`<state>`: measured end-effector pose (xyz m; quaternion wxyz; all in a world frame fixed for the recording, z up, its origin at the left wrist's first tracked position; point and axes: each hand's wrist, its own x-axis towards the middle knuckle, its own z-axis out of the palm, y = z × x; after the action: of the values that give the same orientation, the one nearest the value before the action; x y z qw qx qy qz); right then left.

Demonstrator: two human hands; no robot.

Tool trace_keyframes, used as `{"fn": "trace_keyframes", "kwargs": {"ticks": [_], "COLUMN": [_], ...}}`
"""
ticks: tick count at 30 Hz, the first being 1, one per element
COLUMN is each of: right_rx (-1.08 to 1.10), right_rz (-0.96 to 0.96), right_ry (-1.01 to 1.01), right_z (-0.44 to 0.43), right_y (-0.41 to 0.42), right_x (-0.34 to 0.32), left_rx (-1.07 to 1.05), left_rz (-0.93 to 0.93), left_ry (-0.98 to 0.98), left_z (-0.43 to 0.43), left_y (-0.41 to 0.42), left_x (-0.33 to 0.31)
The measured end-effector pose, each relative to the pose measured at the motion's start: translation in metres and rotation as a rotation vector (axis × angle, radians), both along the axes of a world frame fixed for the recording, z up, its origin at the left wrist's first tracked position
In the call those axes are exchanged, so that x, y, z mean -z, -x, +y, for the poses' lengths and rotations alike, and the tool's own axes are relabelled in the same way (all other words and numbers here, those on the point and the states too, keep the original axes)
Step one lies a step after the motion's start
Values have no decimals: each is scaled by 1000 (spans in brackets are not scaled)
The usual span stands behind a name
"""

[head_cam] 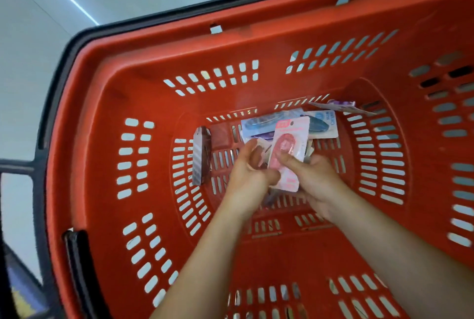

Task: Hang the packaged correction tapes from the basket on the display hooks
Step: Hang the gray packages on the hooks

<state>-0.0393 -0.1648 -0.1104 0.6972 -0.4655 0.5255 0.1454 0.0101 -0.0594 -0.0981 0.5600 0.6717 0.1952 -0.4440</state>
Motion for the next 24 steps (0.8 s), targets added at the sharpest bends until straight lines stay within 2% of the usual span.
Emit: {"fn": "trace_keyframes", "kwargs": {"ticks": [1,2,4,6,10,12,14,15,19,20,24], "right_rx": [-32,-64,-106,-153,-192,-198,-211,-220,-419,-461,-498], "right_rz": [6,7,5,-2,-46,-30,-44,-79,-151,-151,-168], "right_ry": [75,149,239,261,259,320,382,391,460,486,524], "right_z": [-5,-10,-15,-18,-19,-21,-27,-31,-42,-42,-38], "right_y": [1,0,-2,-2,4,8,13,15,20,22,26], "right_x": [2,3,3,2,-1,-2,-5,-9,-43,-55,-116], "left_rx": [19,77,293,377,600,670,647,572,6,-77,-66], "left_rz": [-86,-227,-438,-426,-444,-450,-405,-353,-102,-67,-161], "left_ry": [-120,-326,-707,-829,-899,-943,-922,-876,-467,-356,-97], "left_z": [9,21,46,56,62,67,71,71,56,49,26], "left_y": [-9,-20,-38,-42,-33,-31,-35,-37,-30,-26,-10], "left_x": [7,17,43,61,90,102,108,104,52,28,-84]}}
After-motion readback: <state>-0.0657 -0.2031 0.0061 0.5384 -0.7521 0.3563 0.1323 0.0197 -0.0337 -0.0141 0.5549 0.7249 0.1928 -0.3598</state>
